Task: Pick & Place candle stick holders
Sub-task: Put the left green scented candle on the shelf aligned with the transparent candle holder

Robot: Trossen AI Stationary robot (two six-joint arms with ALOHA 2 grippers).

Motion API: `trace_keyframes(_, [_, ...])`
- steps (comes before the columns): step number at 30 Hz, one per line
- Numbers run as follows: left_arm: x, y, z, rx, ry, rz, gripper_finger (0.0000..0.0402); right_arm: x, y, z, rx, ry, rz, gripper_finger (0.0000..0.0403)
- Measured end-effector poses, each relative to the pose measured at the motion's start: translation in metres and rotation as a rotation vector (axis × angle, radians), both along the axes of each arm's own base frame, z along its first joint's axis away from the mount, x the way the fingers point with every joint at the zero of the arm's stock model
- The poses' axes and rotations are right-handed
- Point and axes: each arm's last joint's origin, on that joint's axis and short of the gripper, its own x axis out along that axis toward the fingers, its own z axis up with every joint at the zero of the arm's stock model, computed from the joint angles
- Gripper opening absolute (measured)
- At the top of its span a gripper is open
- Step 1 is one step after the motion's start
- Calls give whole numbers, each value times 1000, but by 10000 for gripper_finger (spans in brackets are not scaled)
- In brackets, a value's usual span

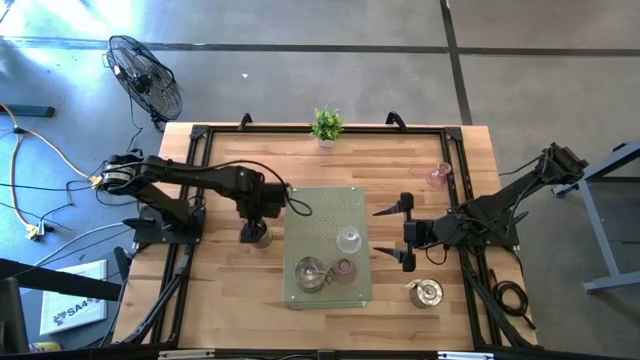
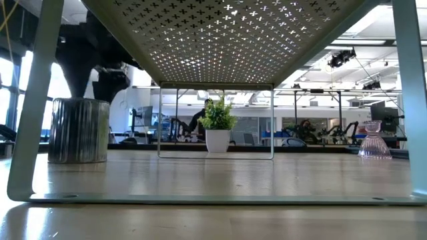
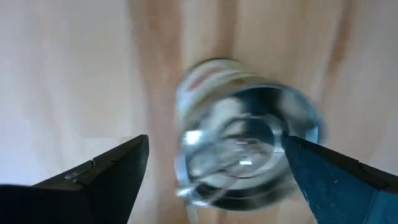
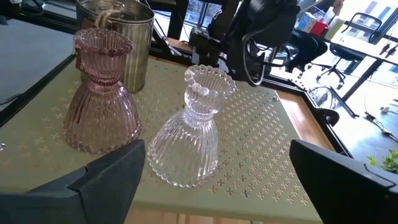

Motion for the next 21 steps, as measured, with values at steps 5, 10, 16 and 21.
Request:
trace_keyframes(5, [2, 1, 0, 37, -15, 17, 393, 0, 0, 0, -1, 0, -1, 393])
trace_keyframes(10, [2, 1, 0, 36, -21, 23, 396, 0, 0, 0, -2, 3, -1, 393])
trace_keyframes(16, [2, 1, 0, 38, -21, 24, 399, 0, 0, 0, -2, 3, -1, 393])
trace_keyframes(21, [-1, 1, 6, 40, -29, 25, 400, 0, 0, 0, -2, 3, -1, 393])
